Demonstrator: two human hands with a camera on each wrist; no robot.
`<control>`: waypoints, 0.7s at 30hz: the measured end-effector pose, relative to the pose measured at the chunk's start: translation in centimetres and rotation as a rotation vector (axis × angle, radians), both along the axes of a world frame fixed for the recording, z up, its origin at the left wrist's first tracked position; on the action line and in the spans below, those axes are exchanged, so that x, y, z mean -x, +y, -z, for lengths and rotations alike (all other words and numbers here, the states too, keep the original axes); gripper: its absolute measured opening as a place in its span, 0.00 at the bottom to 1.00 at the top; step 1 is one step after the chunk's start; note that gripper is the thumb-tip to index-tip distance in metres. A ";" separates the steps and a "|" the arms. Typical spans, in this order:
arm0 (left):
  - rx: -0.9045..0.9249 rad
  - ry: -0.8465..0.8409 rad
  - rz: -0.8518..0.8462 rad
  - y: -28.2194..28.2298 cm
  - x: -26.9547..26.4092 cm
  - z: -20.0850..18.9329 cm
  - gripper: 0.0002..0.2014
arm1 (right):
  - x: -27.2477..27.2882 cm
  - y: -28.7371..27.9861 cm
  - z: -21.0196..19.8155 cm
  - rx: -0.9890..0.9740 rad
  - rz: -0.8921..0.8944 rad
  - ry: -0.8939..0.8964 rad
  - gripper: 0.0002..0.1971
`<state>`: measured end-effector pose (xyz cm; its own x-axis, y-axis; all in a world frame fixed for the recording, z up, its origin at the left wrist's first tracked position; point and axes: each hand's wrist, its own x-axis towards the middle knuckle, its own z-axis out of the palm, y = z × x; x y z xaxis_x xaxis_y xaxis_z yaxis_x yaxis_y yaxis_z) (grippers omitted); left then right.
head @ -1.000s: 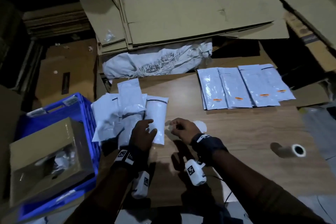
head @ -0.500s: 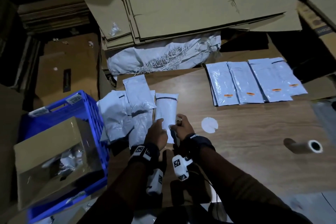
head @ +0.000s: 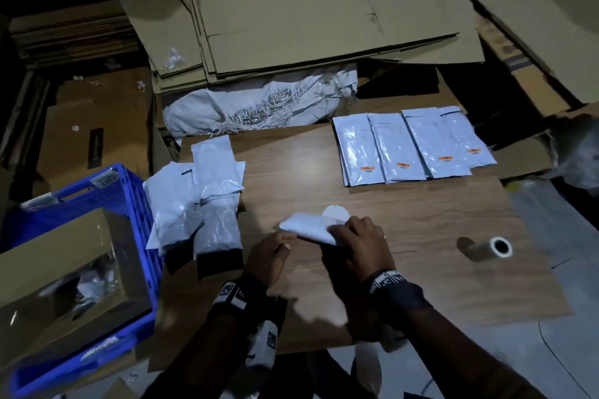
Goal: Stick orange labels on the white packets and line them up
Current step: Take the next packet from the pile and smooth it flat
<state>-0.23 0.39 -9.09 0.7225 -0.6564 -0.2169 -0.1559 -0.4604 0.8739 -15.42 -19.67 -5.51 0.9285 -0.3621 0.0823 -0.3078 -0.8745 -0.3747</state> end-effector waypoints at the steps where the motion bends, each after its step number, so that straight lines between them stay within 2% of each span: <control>1: 0.012 -0.021 -0.026 0.6 0.2 0.2 0.17 | 1.6 -0.5 0.2 0.041 -0.041 0.001 0.21; 2: 0.004 -0.032 -0.050 0.9 0.8 0.1 0.16 | 3.2 -1.2 0.6 0.059 -0.070 0.010 0.21; 5: -0.017 -0.053 -0.122 1.4 2.2 0.0 0.04 | 6.9 -2.4 1.7 0.047 -0.097 0.039 0.26; 7: -0.029 -0.065 -0.127 0.9 3.2 -0.1 0.02 | 9.3 -2.6 1.9 0.015 -0.093 0.049 0.27; 10: 0.037 -0.208 0.055 -1.1 5.6 -0.8 0.15 | 12.2 -3.0 2.5 -0.031 -0.095 0.077 0.30; 12: 0.060 -0.353 0.230 -3.1 7.7 -0.8 0.16 | 13.7 -3.5 3.6 -0.057 -0.096 0.097 0.32; 14: 0.003 -0.368 0.345 -4.8 9.7 -0.1 0.19 | 14.7 -3.7 4.6 -0.079 -0.108 0.103 0.32; 17: -0.082 -0.323 0.331 -6.8 11.5 1.3 0.23 | 15.8 -4.0 4.7 -0.102 -0.120 0.049 0.26; 19: -0.096 -0.378 0.319 -7.7 12.0 1.6 0.24 | 15.7 -4.4 4.3 -0.127 -0.085 -0.001 0.23; 21: -0.116 -0.430 0.324 -8.5 12.4 2.1 0.26 | 14.8 -4.9 4.3 -0.133 -0.035 -0.042 0.23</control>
<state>-12.68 -8.08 -11.23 0.5269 -0.8493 -0.0308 -0.6378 -0.4191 0.6462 -30.17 -24.58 -9.79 0.9376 -0.3397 0.0743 -0.2597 -0.8262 -0.5000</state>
